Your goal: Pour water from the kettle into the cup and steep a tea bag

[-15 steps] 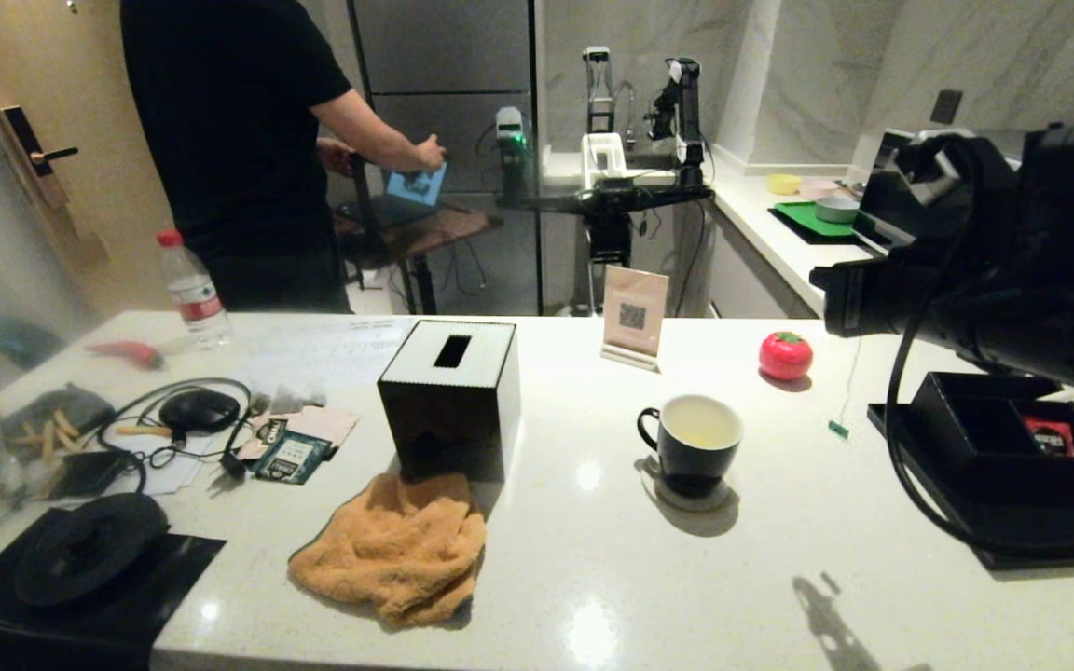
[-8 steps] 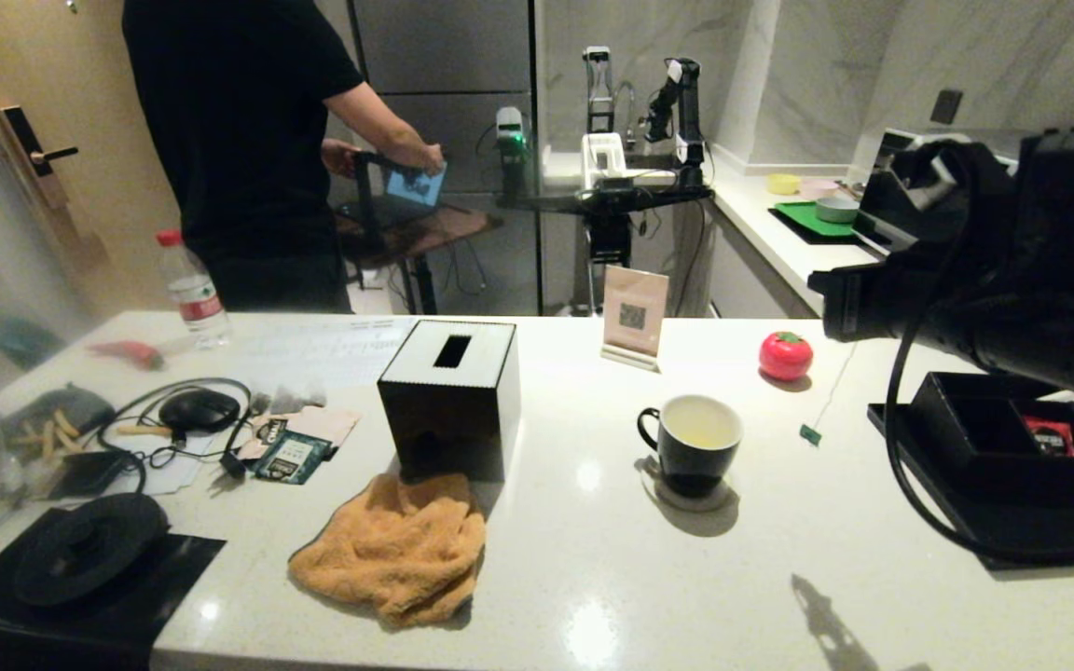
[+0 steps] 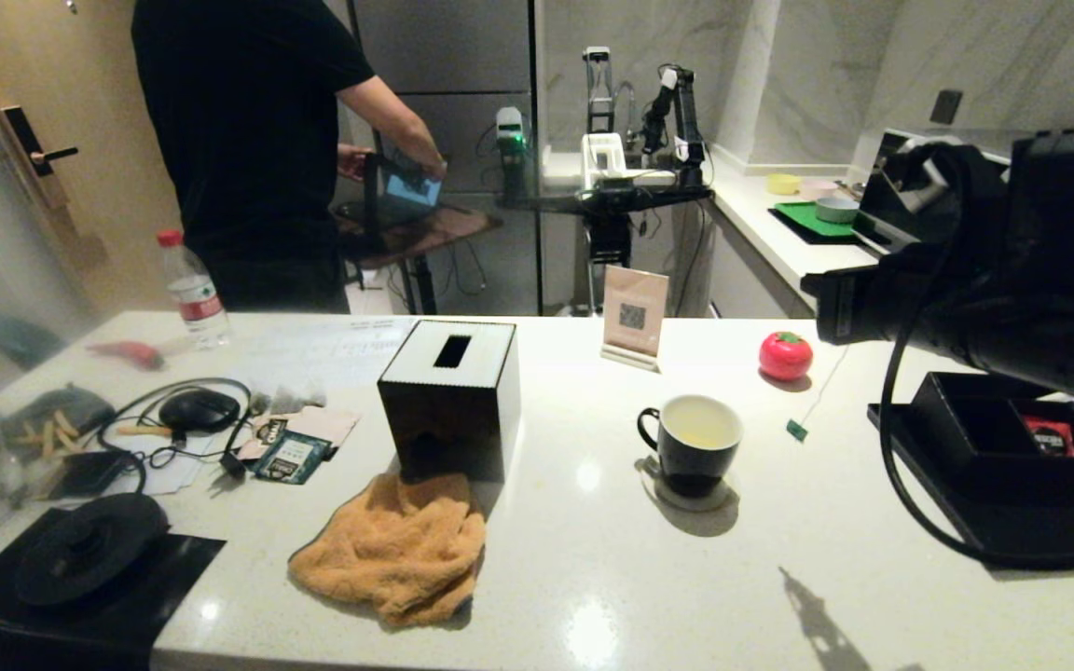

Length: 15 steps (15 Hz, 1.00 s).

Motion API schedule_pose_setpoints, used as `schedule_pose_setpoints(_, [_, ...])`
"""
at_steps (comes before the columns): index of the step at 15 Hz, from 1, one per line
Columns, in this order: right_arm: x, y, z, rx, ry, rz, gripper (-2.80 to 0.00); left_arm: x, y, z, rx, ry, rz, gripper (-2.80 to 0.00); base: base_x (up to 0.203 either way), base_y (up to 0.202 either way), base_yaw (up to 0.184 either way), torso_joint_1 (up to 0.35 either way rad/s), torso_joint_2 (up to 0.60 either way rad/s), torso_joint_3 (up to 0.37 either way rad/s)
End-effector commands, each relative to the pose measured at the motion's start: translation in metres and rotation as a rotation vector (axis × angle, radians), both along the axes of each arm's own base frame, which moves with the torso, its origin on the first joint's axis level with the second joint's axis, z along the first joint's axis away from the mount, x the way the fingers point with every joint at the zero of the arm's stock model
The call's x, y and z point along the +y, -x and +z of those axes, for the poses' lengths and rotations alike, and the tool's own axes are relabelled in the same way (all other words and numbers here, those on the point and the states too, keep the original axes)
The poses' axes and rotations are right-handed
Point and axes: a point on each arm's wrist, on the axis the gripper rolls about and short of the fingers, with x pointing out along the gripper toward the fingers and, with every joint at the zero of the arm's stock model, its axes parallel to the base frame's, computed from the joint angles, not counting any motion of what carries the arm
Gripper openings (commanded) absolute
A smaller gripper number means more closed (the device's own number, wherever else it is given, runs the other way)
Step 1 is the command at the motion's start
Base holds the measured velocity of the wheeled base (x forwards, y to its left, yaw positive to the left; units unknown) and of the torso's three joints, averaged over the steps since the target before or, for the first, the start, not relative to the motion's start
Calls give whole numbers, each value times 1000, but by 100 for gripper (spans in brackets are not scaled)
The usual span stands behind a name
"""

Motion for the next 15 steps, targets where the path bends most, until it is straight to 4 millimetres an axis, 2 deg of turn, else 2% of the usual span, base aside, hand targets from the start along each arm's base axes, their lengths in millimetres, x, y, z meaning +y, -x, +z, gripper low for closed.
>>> schedule_pose_setpoints(1, [0, 0, 0, -1, -1, -2, -280, 0, -7, 6, 68, 0, 0, -280, 0, 0, 0, 0, 0, 0])
schedule_pose_setpoints(15, [-2, 9, 10, -36, -4, -34, -280, -5, -52, 55, 269, 8, -229, -280, 0, 0, 0, 0, 0, 0])
